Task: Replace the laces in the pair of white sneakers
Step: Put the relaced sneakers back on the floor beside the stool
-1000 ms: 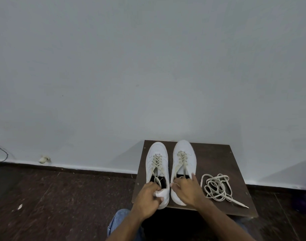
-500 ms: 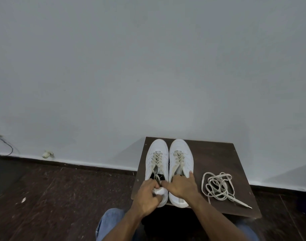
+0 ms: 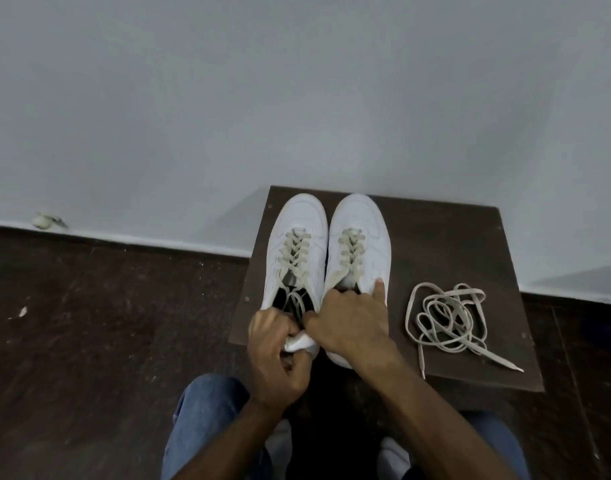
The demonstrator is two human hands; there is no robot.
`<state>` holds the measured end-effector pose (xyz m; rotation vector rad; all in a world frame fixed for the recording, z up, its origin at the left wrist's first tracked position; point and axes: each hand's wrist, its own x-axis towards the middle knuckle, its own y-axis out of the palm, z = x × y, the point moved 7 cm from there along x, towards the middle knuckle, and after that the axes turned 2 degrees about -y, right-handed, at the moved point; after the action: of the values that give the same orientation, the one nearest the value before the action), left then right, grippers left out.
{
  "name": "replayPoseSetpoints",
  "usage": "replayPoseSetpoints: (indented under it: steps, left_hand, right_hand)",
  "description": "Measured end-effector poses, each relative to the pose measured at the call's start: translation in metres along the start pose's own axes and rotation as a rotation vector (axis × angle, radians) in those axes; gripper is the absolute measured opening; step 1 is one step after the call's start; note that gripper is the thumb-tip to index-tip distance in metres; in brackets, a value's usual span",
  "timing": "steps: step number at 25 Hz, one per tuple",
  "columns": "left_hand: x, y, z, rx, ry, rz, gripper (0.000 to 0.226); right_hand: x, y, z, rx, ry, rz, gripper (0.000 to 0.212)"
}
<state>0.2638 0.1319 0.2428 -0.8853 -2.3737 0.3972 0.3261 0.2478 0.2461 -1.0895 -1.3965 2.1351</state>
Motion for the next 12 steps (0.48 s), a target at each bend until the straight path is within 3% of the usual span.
replayPoseSetpoints:
  steps: [12]
  left_hand:
    - [0.017, 0.0, -0.01, 0.175, -0.131, 0.323, 0.013]
  right_hand:
    - [-0.004, -0.011, 0.004, 0.015, 0.134, 0.149, 0.05]
